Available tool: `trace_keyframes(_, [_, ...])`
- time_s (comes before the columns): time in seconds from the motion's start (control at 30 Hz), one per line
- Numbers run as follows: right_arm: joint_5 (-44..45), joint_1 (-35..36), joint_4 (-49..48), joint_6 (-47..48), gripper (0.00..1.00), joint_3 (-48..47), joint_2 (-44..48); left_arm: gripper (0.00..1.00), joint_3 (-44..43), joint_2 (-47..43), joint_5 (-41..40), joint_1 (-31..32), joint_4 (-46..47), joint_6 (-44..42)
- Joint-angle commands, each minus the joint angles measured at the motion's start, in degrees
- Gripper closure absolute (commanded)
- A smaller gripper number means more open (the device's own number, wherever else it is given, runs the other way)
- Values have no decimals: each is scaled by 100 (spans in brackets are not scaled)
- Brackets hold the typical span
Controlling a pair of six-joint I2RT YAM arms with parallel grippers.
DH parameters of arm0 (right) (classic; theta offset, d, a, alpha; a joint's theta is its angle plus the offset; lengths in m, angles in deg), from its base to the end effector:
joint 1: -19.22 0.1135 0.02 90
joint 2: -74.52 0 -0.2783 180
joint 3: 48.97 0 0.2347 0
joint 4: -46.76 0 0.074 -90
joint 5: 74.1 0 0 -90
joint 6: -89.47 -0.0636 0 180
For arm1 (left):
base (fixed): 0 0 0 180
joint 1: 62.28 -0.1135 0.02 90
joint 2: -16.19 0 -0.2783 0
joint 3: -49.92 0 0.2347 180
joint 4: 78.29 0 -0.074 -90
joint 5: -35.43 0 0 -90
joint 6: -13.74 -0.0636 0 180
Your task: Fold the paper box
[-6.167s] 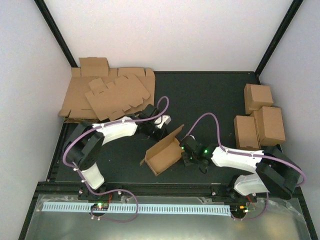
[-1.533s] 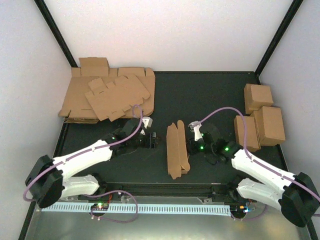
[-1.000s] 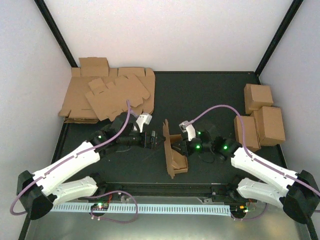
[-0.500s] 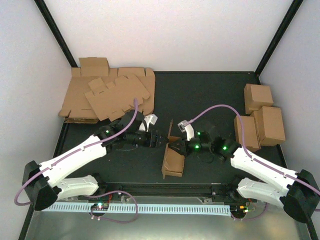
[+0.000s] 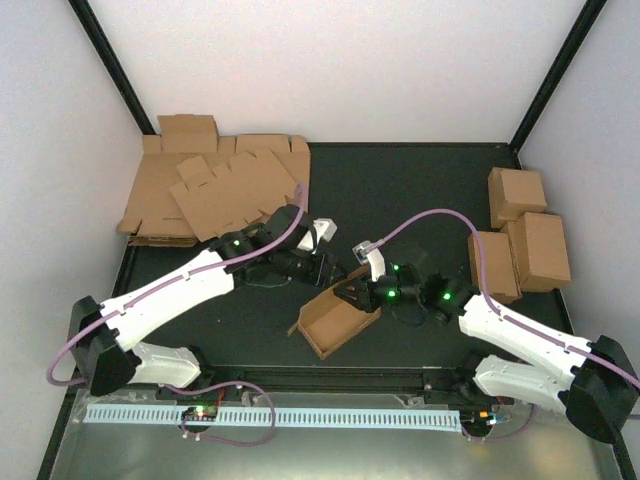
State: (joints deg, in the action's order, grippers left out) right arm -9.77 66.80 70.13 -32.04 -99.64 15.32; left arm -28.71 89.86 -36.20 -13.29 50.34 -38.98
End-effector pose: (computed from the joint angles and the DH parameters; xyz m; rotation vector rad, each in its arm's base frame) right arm 0.1288 0.1818 0.2483 -0.6179 2.2669 1.2339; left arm 0.1609 -0.2155 0.3035 0.4341 2.5791 -1.0215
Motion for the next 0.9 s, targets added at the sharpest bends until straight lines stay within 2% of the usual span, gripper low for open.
trace_keyframes(0.0, [46, 42, -197, -66, 75, 99, 48, 52, -478, 315, -155, 101, -541, -798])
trace_keyframes(0.07, [94, 38, -161, -58, 75, 96, 76, 56, -682, 478, -174, 111, -795, -1001])
trace_keyframes(0.13, [157, 39, -121, -42, 76, 100, 84, 56, -838, 508, -260, 120, -1064, -1188])
trace_keyframes(0.2, [191, 41, -104, -37, 76, 101, 89, 50, -848, 336, -405, 122, -1221, -1463])
trace_keyframes(0.27, [198, 42, -100, -40, 76, 99, 92, 40, -789, 50, -595, 119, -1291, -1748])
trace_keyframes(0.37, [192, 36, -107, -42, 76, 84, 73, 33, -508, -485, -390, 119, -1156, -2401])
trace_keyframes(0.47, [185, 38, -78, -15, 77, 50, 58, 34, -237, -677, -374, 164, -1148, -2905])
trace_keyframes(0.6, [202, 37, 0, 38, 77, -23, 21, 35, -276, -508, -440, 277, -1399, -3231])
trace_keyframes(0.87, [215, 36, 45, 61, 77, -96, -45, 38, -715, 239, -724, 721, -1770, -3199])
